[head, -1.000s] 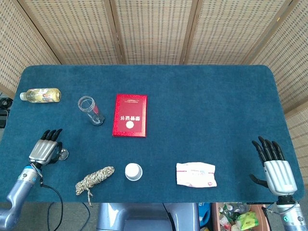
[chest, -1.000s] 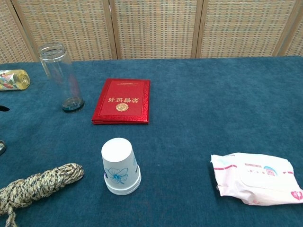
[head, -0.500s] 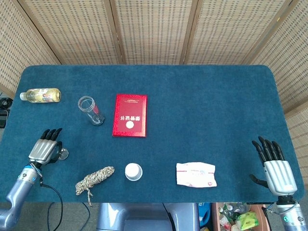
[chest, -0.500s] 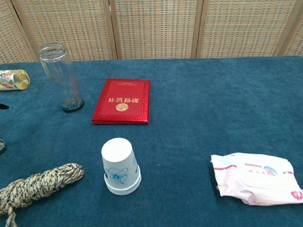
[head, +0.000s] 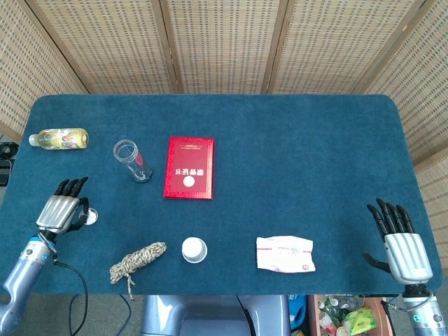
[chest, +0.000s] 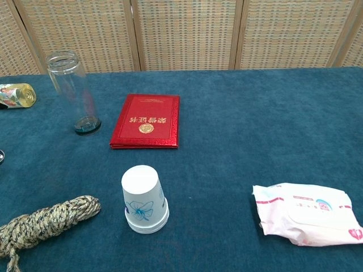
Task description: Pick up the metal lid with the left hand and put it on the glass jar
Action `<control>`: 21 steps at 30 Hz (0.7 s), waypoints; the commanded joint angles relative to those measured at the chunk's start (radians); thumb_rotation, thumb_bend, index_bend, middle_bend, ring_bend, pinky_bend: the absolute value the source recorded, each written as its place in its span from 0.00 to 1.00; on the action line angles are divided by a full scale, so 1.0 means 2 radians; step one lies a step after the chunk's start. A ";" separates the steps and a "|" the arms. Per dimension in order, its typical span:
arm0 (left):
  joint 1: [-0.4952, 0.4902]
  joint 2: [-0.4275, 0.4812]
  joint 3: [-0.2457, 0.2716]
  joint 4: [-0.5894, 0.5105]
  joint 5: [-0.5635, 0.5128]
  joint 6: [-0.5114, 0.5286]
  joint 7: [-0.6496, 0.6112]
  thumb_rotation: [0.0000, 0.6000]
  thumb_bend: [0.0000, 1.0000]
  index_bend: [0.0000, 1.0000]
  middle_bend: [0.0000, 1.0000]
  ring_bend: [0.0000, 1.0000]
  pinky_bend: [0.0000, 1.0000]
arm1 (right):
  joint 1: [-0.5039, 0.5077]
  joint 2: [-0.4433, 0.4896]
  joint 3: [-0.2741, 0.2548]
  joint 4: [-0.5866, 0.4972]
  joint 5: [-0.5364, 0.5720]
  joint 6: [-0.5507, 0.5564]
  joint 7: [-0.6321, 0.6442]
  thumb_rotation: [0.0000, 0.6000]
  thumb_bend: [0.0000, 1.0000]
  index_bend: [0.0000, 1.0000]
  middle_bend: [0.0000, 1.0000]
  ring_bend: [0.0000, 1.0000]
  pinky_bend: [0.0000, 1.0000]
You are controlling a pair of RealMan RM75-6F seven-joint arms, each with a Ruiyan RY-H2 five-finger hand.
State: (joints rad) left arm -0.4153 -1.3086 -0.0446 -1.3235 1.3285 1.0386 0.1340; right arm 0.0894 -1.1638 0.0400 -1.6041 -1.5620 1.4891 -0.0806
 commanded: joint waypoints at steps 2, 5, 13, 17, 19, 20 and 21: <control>-0.002 0.023 -0.013 -0.028 0.002 0.015 -0.006 1.00 0.43 0.68 0.00 0.00 0.00 | 0.000 0.000 0.000 0.000 0.000 0.000 0.000 1.00 0.00 0.07 0.00 0.00 0.00; -0.004 0.035 -0.022 -0.045 -0.001 0.022 -0.007 1.00 0.43 0.68 0.00 0.00 0.00 | 0.000 0.000 0.000 0.000 0.000 -0.001 -0.001 1.00 0.00 0.07 0.00 0.00 0.00; -0.018 0.058 -0.055 -0.087 -0.019 0.032 -0.011 1.00 0.43 0.68 0.00 0.00 0.00 | 0.001 -0.001 -0.001 0.000 0.000 -0.003 -0.003 1.00 0.00 0.07 0.00 0.00 0.00; -0.029 0.069 -0.074 -0.109 -0.036 0.029 -0.013 1.00 0.43 0.68 0.00 0.00 0.00 | 0.002 -0.002 -0.001 0.001 0.001 -0.004 -0.003 1.00 0.00 0.07 0.00 0.00 0.00; -0.035 0.075 -0.083 -0.119 -0.045 0.026 -0.012 1.00 0.43 0.68 0.00 0.00 0.00 | 0.002 -0.002 -0.001 0.001 0.001 -0.005 -0.002 1.00 0.00 0.07 0.00 0.00 0.00; -0.038 0.077 -0.087 -0.124 -0.049 0.023 -0.011 1.00 0.43 0.68 0.00 0.00 0.00 | 0.002 -0.002 -0.001 0.002 0.002 -0.005 -0.002 1.00 0.00 0.07 0.00 0.00 0.00; -0.041 0.080 -0.092 -0.129 -0.054 0.022 -0.009 1.00 0.43 0.68 0.00 0.00 0.00 | 0.002 -0.002 -0.001 0.002 0.003 -0.006 -0.001 1.00 0.00 0.07 0.00 0.00 0.00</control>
State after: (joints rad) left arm -0.4884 -1.1576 -0.2168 -1.5701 1.2320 1.0884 0.1122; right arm 0.0932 -1.1672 0.0387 -1.6002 -1.5568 1.4775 -0.0826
